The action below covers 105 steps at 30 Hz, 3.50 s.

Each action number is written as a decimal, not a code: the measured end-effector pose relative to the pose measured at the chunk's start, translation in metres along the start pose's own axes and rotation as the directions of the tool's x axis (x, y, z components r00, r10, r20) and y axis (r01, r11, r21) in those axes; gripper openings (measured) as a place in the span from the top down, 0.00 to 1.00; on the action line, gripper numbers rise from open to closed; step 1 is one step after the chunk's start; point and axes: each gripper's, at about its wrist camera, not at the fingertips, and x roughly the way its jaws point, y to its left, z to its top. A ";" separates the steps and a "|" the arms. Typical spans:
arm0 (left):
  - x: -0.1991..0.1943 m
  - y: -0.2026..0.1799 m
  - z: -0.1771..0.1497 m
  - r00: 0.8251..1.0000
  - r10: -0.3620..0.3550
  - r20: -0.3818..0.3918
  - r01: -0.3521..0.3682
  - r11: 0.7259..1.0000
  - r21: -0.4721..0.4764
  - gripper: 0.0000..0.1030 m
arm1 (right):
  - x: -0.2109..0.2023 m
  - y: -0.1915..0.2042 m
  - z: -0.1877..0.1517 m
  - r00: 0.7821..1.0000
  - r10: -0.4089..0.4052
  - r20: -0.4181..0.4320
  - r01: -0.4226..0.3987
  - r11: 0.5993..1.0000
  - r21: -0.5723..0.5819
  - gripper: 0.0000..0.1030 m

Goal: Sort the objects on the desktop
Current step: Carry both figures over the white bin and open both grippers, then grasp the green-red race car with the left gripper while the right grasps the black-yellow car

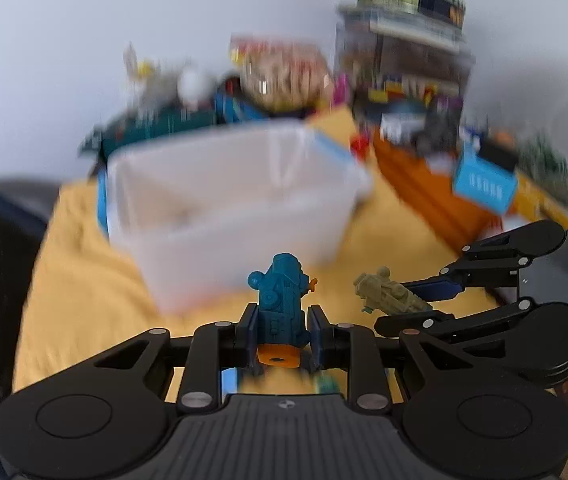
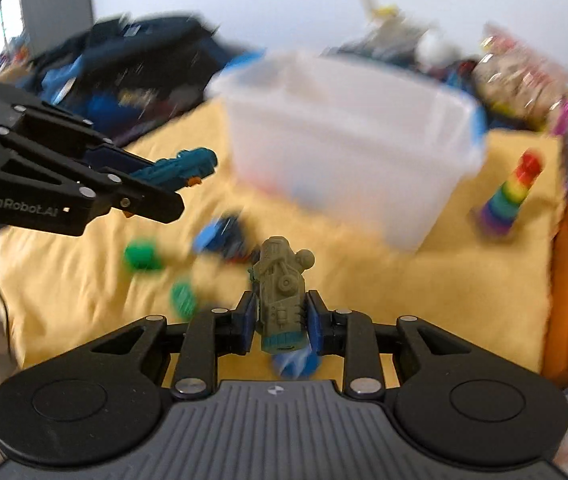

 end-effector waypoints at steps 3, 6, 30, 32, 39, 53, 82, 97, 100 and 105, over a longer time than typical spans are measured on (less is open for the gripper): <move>0.004 0.008 0.032 0.998 0.010 0.054 -0.009 1.000 -0.002 0.72 | -0.005 -0.015 0.032 0.995 -0.056 0.076 0.056 0.998 0.003 0.72; 0.012 0.016 0.061 0.994 0.032 0.106 -0.033 0.999 0.006 0.72 | -0.008 -0.029 0.065 0.984 -0.100 0.149 0.097 0.995 0.025 0.71; 0.100 0.064 0.089 0.992 0.127 0.023 -0.125 0.990 -0.061 0.45 | 0.080 -0.062 0.119 0.984 -0.167 0.068 0.155 0.976 0.154 0.59; 0.087 0.059 0.088 0.991 0.125 0.050 -0.123 0.991 -0.052 0.41 | 0.075 -0.062 0.122 0.983 -0.164 0.084 0.149 0.976 0.161 0.59; 0.036 0.049 0.057 0.991 0.104 0.087 -0.095 0.991 -0.092 0.32 | 0.034 -0.055 0.104 0.980 -0.124 0.155 0.106 0.987 0.120 0.52; 0.063 0.009 -0.087 0.970 0.032 -0.240 -0.060 0.992 -0.111 0.33 | 0.058 -0.023 -0.004 0.996 0.050 -0.075 -0.041 0.992 0.116 0.60; 0.148 0.029 -0.049 0.932 0.083 -0.352 -0.169 0.960 -0.222 0.47 | 0.072 -0.065 -0.029 0.994 0.015 -0.106 0.022 0.938 0.345 0.82; 0.142 0.004 -0.047 0.937 -0.207 -0.282 0.148 0.965 -0.215 0.80 | 0.101 -0.048 -0.020 0.986 0.053 -0.160 -0.012 0.968 0.250 0.81; 0.153 -0.001 -0.053 0.934 -0.160 -0.319 0.114 0.981 -0.157 0.79 | 0.099 -0.047 -0.021 0.988 0.040 -0.148 -0.001 0.967 0.254 0.82; 0.150 0.006 -0.055 0.944 -0.110 -0.312 0.080 0.991 -0.108 0.71 | 0.088 -0.040 -0.014 0.987 -0.089 -0.132 0.108 0.983 0.149 0.82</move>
